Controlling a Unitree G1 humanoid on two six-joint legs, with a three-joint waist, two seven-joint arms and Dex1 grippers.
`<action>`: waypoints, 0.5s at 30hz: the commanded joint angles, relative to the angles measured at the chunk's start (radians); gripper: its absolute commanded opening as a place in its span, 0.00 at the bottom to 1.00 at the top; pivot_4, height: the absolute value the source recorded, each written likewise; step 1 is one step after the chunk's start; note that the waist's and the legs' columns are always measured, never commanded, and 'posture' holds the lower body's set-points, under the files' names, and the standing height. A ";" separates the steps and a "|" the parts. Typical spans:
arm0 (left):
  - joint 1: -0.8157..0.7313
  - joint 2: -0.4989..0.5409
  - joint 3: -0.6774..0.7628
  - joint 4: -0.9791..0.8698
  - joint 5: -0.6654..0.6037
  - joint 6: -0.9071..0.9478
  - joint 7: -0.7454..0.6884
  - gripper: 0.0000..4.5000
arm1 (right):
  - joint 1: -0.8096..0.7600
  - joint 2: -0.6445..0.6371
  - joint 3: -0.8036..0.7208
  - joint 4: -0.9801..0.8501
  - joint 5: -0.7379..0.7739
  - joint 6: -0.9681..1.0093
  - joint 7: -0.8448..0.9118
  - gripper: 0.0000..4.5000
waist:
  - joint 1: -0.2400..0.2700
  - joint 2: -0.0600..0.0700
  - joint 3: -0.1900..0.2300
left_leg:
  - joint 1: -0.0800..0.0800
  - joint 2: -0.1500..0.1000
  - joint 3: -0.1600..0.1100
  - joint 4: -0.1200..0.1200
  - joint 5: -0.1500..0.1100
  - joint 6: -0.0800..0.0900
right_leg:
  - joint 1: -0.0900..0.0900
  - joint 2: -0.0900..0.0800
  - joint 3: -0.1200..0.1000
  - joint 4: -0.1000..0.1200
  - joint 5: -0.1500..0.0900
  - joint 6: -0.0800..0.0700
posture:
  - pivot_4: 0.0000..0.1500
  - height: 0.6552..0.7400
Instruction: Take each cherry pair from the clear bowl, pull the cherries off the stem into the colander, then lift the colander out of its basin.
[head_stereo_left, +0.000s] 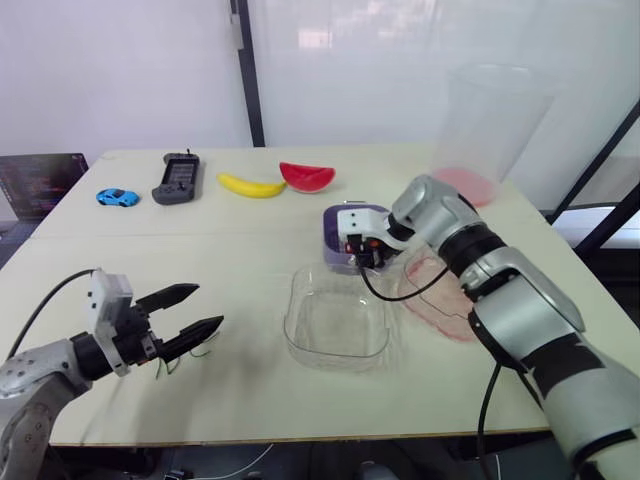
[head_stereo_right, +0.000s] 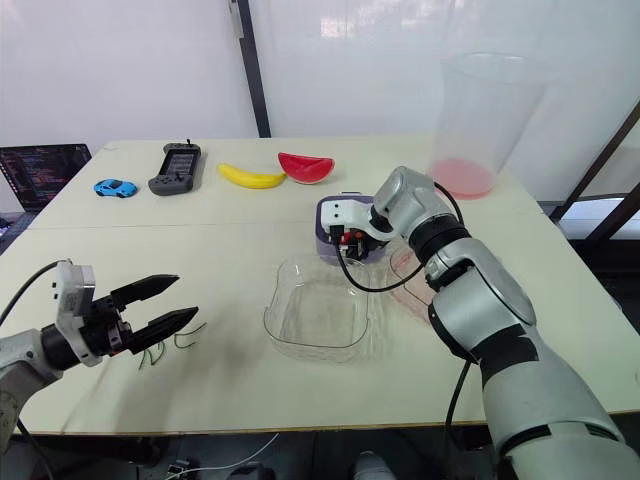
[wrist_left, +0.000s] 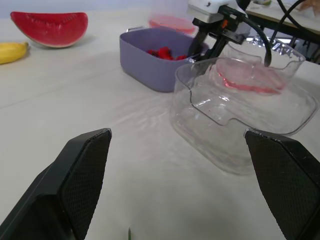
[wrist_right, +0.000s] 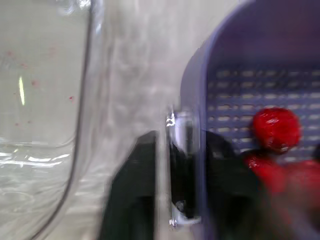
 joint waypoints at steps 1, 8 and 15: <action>-0.018 0.011 0.002 -0.013 -0.013 -0.009 -0.003 1.00 | -0.067 -0.025 -0.056 0.000 -0.016 -0.023 0.005 0.76 | 0.000 0.000 0.000 | 0.000 0.000 0.000 0.000 0.000 0.000 | 0.000 0.000 0.000 0.000 0.000 0.000 | 1.00 0.98; -0.072 0.018 -0.004 0.021 -0.052 0.049 0.013 1.00 | -0.102 -0.139 -0.172 -0.169 0.022 0.077 0.094 0.99 | 0.002 0.000 0.000 | 0.000 0.000 0.000 0.000 0.000 0.000 | 0.000 0.000 0.000 0.000 0.000 0.000 | 1.00 0.98; -0.164 0.078 -0.077 0.059 -0.006 0.105 0.030 1.00 | 0.156 -0.393 -0.492 -0.699 0.267 0.434 0.168 0.99 | 0.015 -0.001 0.000 | 0.000 -0.001 -0.002 0.000 0.000 0.000 | 0.002 0.000 -0.001 -0.001 0.000 0.000 | 1.00 0.98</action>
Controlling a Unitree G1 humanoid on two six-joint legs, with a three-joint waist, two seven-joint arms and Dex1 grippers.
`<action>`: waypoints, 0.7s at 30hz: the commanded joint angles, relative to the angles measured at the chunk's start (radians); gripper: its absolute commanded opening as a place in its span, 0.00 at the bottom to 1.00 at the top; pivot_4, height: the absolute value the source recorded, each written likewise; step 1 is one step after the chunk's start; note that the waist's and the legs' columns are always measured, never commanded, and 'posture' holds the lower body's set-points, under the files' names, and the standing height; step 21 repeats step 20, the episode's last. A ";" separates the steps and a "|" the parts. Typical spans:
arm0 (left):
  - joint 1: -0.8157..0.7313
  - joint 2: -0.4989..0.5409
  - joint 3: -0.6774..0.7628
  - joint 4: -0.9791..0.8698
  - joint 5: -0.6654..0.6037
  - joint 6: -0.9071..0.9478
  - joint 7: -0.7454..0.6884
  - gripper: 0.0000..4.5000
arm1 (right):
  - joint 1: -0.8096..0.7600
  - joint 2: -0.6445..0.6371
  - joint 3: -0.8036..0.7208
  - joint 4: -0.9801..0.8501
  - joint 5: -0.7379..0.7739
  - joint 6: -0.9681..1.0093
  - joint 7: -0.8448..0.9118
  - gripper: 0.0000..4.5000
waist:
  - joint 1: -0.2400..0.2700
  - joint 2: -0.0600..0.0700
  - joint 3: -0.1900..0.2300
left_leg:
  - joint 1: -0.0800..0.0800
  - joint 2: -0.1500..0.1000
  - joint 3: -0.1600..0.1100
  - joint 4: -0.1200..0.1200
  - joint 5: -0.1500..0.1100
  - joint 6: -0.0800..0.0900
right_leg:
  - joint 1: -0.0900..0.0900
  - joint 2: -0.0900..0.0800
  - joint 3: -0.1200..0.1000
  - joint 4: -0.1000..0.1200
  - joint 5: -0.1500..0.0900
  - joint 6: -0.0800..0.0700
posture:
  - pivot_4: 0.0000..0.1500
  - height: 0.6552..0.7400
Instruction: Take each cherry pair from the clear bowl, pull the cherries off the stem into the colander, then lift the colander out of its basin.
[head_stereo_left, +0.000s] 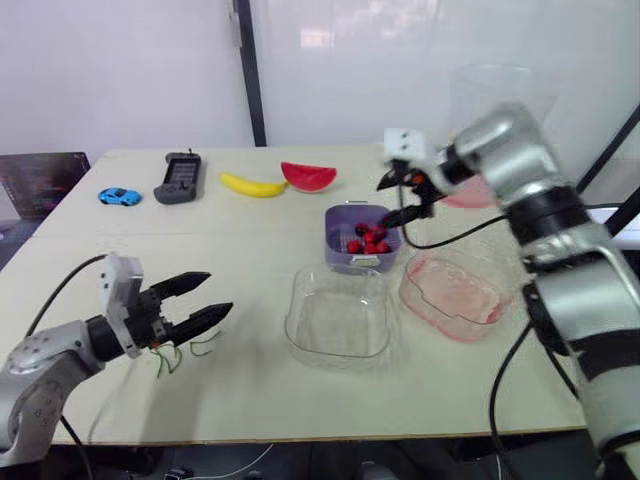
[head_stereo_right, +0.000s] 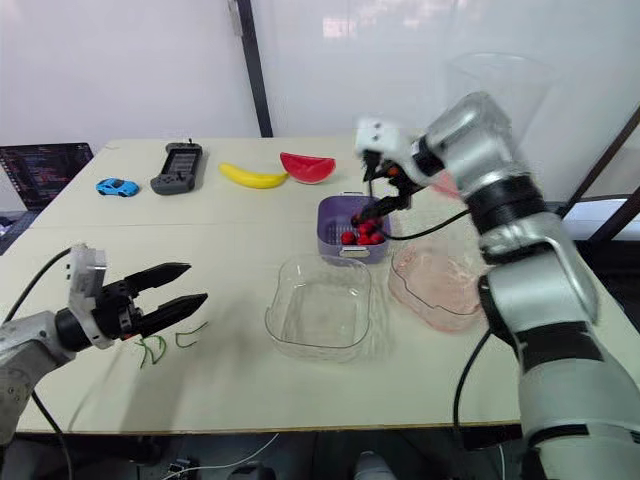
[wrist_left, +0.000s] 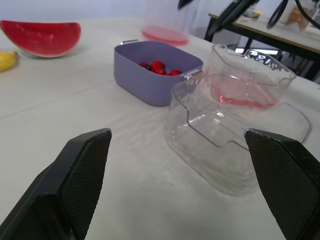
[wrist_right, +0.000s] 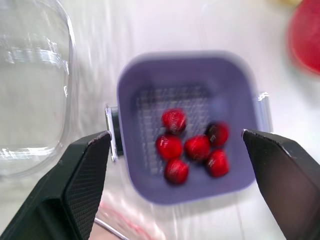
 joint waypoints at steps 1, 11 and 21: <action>-0.044 0.044 -0.026 0.012 0.049 0.006 0.016 1.00 | 0.203 -0.150 -0.224 -0.302 0.158 0.145 0.018 0.99 | 0.016 -0.001 -0.001 | 0.000 0.000 -0.001 0.000 0.000 0.000 | 0.001 0.000 -0.001 -0.001 0.000 0.000 | 1.00 0.98; -0.162 0.078 -0.132 0.153 0.207 -0.088 -0.022 1.00 | 0.868 -0.285 -0.778 -0.610 0.357 0.157 -0.171 0.99 | 0.019 0.001 0.000 | 0.003 0.000 0.001 0.001 0.000 0.001 | 0.003 0.002 0.001 0.000 0.000 0.000 | 1.00 0.98; -0.264 0.072 -0.210 0.300 0.266 -0.096 -0.069 1.00 | 1.181 -0.226 -0.912 -0.736 0.408 0.115 -0.345 0.99 | 0.016 0.002 -0.001 | 0.004 0.000 0.002 0.002 0.000 0.001 | 0.004 0.002 0.002 0.000 0.000 0.000 | 1.00 0.98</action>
